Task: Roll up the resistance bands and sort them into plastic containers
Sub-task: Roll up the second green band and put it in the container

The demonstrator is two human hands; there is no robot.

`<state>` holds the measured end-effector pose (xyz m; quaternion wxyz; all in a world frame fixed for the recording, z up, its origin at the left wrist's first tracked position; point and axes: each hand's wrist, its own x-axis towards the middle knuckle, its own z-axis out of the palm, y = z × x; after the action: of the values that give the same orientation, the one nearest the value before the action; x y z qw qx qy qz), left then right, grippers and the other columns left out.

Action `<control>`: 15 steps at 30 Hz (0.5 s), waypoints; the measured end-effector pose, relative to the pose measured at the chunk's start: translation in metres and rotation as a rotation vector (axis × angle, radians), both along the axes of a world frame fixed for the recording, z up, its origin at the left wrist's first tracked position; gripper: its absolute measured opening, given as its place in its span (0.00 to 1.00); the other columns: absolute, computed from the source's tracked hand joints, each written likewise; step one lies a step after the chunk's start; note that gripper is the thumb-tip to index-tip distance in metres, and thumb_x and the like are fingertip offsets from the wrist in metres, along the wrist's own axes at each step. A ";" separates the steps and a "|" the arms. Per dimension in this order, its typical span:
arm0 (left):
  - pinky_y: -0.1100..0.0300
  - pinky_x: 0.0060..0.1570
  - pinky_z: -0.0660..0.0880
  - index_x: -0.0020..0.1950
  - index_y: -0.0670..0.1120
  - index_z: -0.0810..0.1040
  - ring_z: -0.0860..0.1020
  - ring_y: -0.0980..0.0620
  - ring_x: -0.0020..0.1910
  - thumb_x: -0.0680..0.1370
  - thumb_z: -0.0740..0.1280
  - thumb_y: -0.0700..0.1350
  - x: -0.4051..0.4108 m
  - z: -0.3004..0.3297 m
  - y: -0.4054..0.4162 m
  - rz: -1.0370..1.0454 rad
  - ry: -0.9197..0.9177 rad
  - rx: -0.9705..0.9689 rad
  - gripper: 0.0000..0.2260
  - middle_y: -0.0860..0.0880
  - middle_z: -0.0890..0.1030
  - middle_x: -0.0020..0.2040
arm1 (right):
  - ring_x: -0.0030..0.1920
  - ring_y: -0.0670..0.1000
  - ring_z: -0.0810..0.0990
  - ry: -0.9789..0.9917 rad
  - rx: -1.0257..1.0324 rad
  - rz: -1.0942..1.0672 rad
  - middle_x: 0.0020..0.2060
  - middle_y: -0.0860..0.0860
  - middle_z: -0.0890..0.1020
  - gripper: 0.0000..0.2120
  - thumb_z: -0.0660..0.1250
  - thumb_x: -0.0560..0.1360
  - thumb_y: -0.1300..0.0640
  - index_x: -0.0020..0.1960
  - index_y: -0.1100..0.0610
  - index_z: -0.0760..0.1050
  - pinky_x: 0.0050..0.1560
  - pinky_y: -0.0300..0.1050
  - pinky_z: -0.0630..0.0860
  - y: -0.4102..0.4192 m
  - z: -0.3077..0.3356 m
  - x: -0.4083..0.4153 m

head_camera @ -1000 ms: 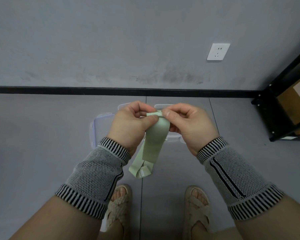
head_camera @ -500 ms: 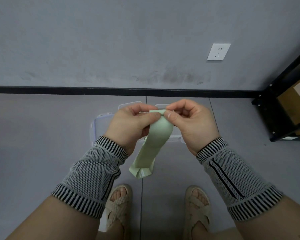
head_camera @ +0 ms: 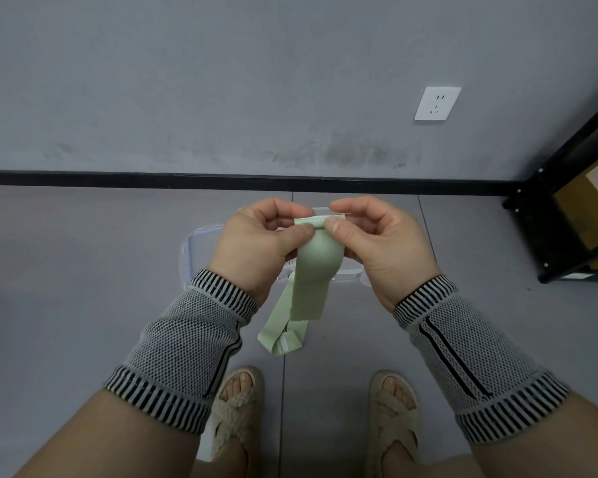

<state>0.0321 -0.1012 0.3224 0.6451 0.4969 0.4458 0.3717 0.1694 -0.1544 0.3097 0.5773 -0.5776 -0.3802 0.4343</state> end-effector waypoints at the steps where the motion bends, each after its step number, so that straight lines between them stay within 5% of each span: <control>1: 0.49 0.49 0.76 0.40 0.43 0.79 0.78 0.44 0.41 0.73 0.67 0.29 0.000 0.000 0.000 -0.006 0.001 0.010 0.09 0.41 0.79 0.40 | 0.42 0.54 0.84 -0.011 -0.006 0.002 0.40 0.56 0.85 0.05 0.71 0.72 0.62 0.44 0.53 0.80 0.49 0.53 0.81 0.000 0.000 -0.001; 10: 0.58 0.42 0.80 0.47 0.42 0.78 0.82 0.51 0.37 0.73 0.68 0.31 0.003 -0.001 -0.001 -0.009 -0.016 -0.056 0.08 0.46 0.83 0.36 | 0.39 0.53 0.81 0.024 0.002 -0.012 0.39 0.59 0.83 0.06 0.70 0.72 0.67 0.41 0.56 0.79 0.45 0.50 0.79 0.000 0.002 0.002; 15: 0.50 0.49 0.74 0.45 0.42 0.80 0.77 0.45 0.41 0.73 0.70 0.37 0.005 -0.003 -0.001 -0.013 0.090 -0.028 0.02 0.41 0.82 0.40 | 0.41 0.57 0.81 0.003 0.024 -0.055 0.41 0.64 0.82 0.08 0.71 0.71 0.68 0.40 0.55 0.79 0.49 0.59 0.80 0.001 0.001 0.001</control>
<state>0.0366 -0.1019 0.3197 0.6337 0.5067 0.4763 0.3387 0.1705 -0.1539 0.3103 0.5965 -0.5801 -0.3684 0.4147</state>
